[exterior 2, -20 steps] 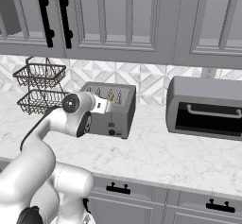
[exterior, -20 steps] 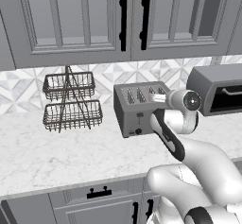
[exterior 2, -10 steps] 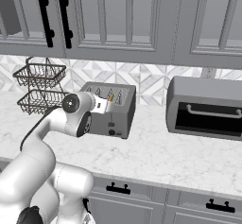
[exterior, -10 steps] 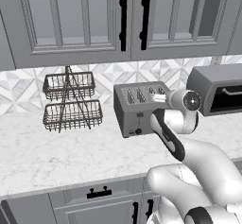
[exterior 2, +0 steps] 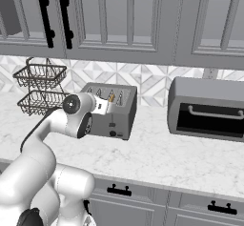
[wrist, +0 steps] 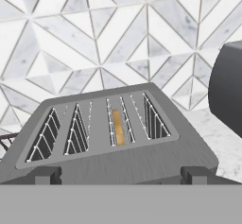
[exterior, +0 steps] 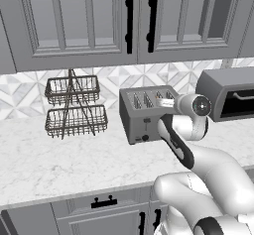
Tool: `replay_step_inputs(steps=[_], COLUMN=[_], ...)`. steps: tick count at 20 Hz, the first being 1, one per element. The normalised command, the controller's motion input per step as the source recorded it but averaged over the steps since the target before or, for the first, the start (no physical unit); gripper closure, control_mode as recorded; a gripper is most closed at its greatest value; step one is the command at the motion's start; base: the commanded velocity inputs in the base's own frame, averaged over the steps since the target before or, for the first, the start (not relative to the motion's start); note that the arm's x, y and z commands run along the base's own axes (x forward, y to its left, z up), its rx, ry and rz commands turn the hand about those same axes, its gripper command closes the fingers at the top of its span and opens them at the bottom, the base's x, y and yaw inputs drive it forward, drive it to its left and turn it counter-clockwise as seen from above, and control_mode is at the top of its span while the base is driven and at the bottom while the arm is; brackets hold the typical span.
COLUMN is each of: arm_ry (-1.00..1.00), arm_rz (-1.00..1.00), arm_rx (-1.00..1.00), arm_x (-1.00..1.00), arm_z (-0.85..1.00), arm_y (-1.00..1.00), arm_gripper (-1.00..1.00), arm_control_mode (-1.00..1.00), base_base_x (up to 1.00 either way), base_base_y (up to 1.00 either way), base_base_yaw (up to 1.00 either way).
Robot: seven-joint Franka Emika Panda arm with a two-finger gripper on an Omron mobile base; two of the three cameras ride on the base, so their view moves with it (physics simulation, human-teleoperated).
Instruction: Start the toaster. Once the lever pops up, take the bread to the plate on the dining counter.
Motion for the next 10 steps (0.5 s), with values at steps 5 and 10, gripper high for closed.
replay_step_inputs(steps=[5, 10], arm_ry=[0.0, 0.0], arm_rz=[0.0, 0.0], arm_rx=[0.0, 0.0], arm_x=[0.0, 0.0], arm_z=[0.0, 0.0], arm_y=[0.0, 0.0], arm_gripper=[-1.0, -1.0], arm_control_mode=[-1.0, -1.0], base_base_x=[0.0, 0.0], base_base_y=[0.0, 0.0], base_base_yaw=[0.0, 0.0])
